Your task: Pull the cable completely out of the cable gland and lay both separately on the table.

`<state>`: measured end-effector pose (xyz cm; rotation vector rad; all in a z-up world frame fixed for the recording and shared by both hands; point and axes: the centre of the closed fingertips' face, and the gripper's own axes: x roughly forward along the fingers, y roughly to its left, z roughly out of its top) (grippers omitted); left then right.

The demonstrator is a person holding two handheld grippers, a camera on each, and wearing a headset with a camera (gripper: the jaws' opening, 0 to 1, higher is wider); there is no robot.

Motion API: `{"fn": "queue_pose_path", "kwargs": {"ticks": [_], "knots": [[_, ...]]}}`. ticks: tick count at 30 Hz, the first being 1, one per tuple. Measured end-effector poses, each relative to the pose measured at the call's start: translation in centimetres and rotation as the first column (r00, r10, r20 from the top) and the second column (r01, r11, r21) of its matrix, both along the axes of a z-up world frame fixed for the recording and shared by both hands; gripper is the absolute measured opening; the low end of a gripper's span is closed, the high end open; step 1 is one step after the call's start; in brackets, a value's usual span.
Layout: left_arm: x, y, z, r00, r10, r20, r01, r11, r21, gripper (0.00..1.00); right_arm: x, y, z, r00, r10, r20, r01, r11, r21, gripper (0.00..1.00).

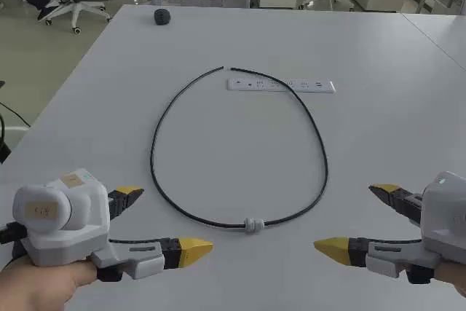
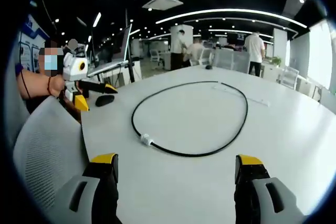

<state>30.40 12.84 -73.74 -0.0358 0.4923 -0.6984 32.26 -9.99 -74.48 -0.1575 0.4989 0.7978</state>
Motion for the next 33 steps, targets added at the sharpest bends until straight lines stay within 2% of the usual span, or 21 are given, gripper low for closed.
{"fn": "queue_pose_path", "kwargs": {"ticks": [8,20,33], "knots": [[0.02,-0.08,0.06,1.000,0.001,0.002,-0.001,1.000,-0.003,0.99,-0.12,0.09,-0.05,1.000,0.006,-0.004,-0.006,1.000,-0.001,0.92],[-0.14,0.03,-0.27,1.000,-0.005,-0.002,0.005,1.000,0.014,0.98,-0.18,0.18,0.12,1.000,0.009,-0.002,-0.009,1.000,-0.002,0.90],[-0.15,-0.35,0.07,1.000,-0.009,0.003,0.009,1.000,0.007,0.99,0.00,0.27,0.44,1.000,0.015,0.005,-0.015,1.000,-0.002,0.90]]}}
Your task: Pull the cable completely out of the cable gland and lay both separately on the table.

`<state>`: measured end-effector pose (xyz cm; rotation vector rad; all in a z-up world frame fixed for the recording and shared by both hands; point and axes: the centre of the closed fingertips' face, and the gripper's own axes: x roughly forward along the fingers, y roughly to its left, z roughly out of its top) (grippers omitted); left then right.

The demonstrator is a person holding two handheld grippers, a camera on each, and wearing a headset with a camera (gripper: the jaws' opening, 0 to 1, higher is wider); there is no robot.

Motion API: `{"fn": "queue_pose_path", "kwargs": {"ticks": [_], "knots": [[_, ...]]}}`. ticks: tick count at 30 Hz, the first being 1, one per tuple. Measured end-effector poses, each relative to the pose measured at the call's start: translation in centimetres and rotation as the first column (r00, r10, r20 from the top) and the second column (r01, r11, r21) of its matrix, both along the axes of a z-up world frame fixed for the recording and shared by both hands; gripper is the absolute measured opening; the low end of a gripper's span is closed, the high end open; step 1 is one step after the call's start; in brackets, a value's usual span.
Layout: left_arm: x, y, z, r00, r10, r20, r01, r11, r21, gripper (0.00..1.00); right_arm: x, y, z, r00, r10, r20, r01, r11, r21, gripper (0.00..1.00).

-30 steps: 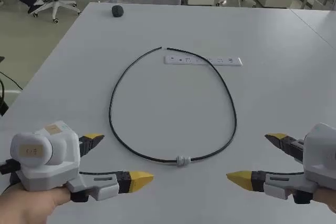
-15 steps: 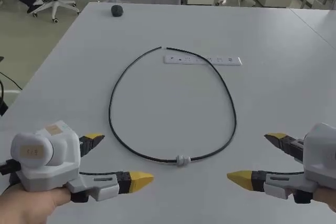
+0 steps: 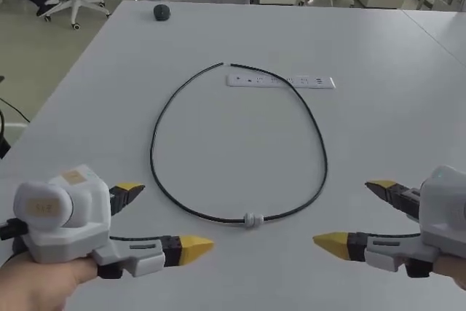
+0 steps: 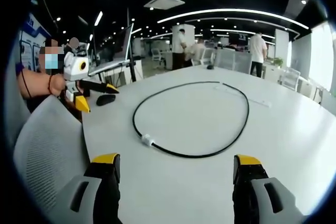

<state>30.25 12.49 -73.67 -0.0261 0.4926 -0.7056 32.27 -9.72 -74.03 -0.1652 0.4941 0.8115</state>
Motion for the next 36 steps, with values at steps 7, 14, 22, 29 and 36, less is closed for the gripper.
{"fn": "queue_pose_path", "kwargs": {"ticks": [7,14,22,29,36], "knots": [[0.12,-0.10,0.31,1.000,-0.004,0.006,0.004,1.000,-0.004,0.98,0.02,-0.08,-0.06,1.000,0.000,0.000,0.000,1.000,-0.003,0.89],[0.25,0.00,0.28,1.000,-0.003,0.009,0.003,1.000,-0.005,0.98,-0.11,-0.14,-0.18,1.000,-0.002,-0.006,0.002,1.000,-0.002,0.88],[0.32,-0.10,0.36,1.000,-0.008,0.014,0.008,1.000,-0.004,0.97,-0.17,-0.12,-0.25,1.000,-0.001,-0.008,0.001,1.000,-0.001,0.88],[0.39,-0.07,0.40,1.000,-0.006,0.009,0.006,1.000,-0.002,0.99,-0.23,-0.17,-0.44,1.000,-0.001,-0.010,0.001,1.000,-0.005,0.87],[0.22,-0.23,0.20,1.000,-0.011,0.002,0.011,1.000,-0.005,0.98,-0.27,-0.20,-0.43,1.000,0.000,-0.013,-0.001,1.000,-0.008,0.88]]}}
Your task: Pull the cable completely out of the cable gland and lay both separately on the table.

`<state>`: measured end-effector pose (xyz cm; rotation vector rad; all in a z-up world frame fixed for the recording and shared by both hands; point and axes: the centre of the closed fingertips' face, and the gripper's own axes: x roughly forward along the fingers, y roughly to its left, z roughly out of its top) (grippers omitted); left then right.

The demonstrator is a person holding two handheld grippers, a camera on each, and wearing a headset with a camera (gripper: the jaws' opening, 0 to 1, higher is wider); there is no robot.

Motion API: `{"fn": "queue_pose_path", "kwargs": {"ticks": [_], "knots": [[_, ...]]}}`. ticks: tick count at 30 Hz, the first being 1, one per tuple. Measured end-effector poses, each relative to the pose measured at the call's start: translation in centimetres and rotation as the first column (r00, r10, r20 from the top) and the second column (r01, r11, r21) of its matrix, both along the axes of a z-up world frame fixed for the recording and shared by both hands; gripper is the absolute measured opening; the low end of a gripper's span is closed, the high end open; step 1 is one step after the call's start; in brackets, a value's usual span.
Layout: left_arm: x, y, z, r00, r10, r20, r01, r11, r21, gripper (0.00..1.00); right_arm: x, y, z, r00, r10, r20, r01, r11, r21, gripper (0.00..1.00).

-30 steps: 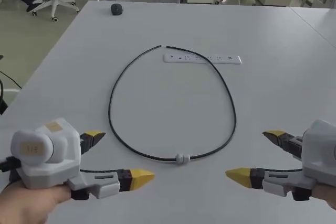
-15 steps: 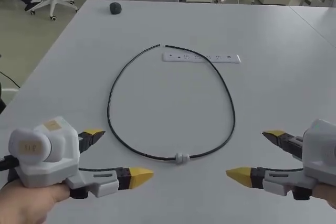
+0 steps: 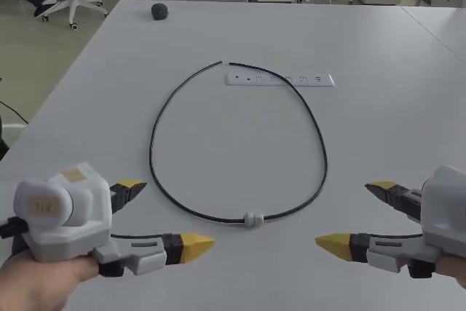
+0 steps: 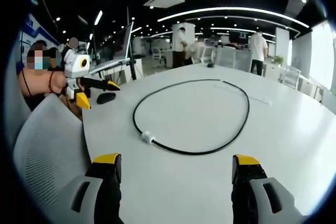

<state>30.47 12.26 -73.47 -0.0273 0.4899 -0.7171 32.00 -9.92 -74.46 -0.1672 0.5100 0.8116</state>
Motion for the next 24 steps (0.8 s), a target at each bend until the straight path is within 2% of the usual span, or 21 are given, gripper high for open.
{"fn": "queue_pose_path", "kwargs": {"ticks": [1,3,14,16,18,20,22,24], "knots": [[0.0,0.0,0.0,1.000,-0.001,0.008,0.001,1.000,0.004,0.98,0.0,0.0,0.0,1.000,-0.002,-0.004,0.002,1.000,0.001,0.88],[-0.1,0.0,-0.1,1.000,-0.002,-0.001,0.002,1.000,0.002,0.98,-0.1,0.0,0.0,1.000,0.001,-0.002,-0.001,1.000,0.000,0.88],[-0.3,0.0,0.0,1.000,-0.005,0.004,0.005,1.000,0.004,0.97,-0.2,0.2,-0.1,1.000,0.009,-0.002,-0.009,1.000,-0.006,0.87],[-0.3,0.0,0.3,1.000,-0.004,0.015,0.004,1.000,-0.002,0.96,-0.3,0.3,-0.1,1.000,0.017,-0.005,-0.017,1.000,-0.005,0.85],[-0.5,-0.2,0.4,1.000,-0.008,0.013,0.008,1.000,-0.016,0.94,-0.3,0.3,-0.1,1.000,0.025,-0.003,-0.025,1.000,-0.011,0.84],[-0.6,-0.3,0.4,1.000,-0.013,0.024,0.013,1.000,-0.011,0.92,-0.4,0.5,-0.1,0.999,0.037,-0.007,-0.037,0.999,-0.008,0.82],[-0.8,-0.4,0.3,1.000,-0.016,0.014,0.016,1.000,-0.015,0.91,-0.7,0.8,-0.3,0.998,0.060,-0.010,-0.060,0.998,-0.017,0.79],[-1.0,-0.5,0.3,1.000,-0.023,0.019,0.024,1.000,-0.008,0.88,-0.9,1.1,-0.5,0.997,0.080,-0.018,-0.080,0.996,-0.023,0.76]]}}
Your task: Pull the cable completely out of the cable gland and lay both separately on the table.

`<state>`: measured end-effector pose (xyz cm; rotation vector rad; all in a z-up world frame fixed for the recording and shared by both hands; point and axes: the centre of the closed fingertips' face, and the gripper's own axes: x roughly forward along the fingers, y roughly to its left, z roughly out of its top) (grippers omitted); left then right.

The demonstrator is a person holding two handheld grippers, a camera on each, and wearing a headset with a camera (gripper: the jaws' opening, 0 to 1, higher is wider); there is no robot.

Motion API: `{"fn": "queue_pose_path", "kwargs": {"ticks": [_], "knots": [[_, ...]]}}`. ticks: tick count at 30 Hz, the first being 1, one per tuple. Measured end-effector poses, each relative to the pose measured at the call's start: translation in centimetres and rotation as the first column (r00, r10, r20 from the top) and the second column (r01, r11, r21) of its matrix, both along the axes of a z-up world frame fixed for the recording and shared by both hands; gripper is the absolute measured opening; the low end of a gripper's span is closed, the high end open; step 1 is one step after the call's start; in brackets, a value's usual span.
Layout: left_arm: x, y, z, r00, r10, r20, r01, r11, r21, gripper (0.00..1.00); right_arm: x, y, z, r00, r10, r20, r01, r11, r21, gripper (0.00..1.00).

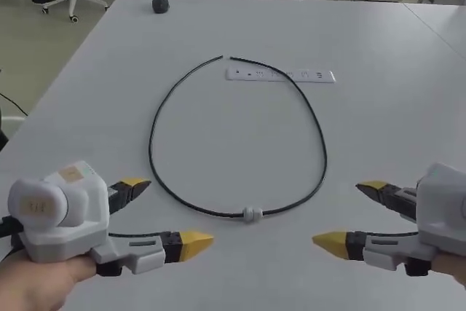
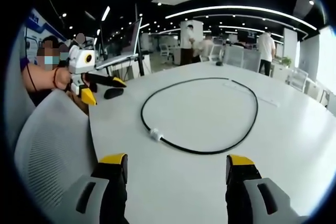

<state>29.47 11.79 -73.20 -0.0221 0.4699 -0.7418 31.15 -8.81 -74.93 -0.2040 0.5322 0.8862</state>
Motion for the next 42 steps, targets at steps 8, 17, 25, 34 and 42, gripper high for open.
{"fn": "queue_pose_path", "kwargs": {"ticks": [8,17,25,34,42], "knots": [[-0.2,0.0,0.2,1.000,-0.009,0.004,0.009,1.000,-0.004,0.71,-0.1,1.1,0.3,0.998,0.061,-0.001,-0.061,0.998,-0.016,0.58],[-0.2,0.0,0.5,1.000,-0.009,0.026,0.009,1.000,0.000,0.68,0.4,2.5,0.7,0.992,0.127,0.000,-0.127,0.991,-0.050,0.52],[-0.2,0.3,0.6,1.000,-0.001,0.027,0.001,1.000,-0.001,0.70,1.0,4.7,0.4,0.974,0.228,0.005,-0.226,0.967,-0.115,0.47],[0.0,0.2,1.0,1.000,-0.008,0.028,0.009,1.000,-0.011,0.73,1.9,6.3,-0.4,0.945,0.326,-0.017,-0.324,0.927,-0.188,0.39],[0.4,0.1,0.9,0.999,-0.017,0.034,0.017,1.000,-0.002,0.73,2.1,8.1,-2.8,0.896,0.433,-0.101,-0.444,0.862,-0.244,0.22]]}}
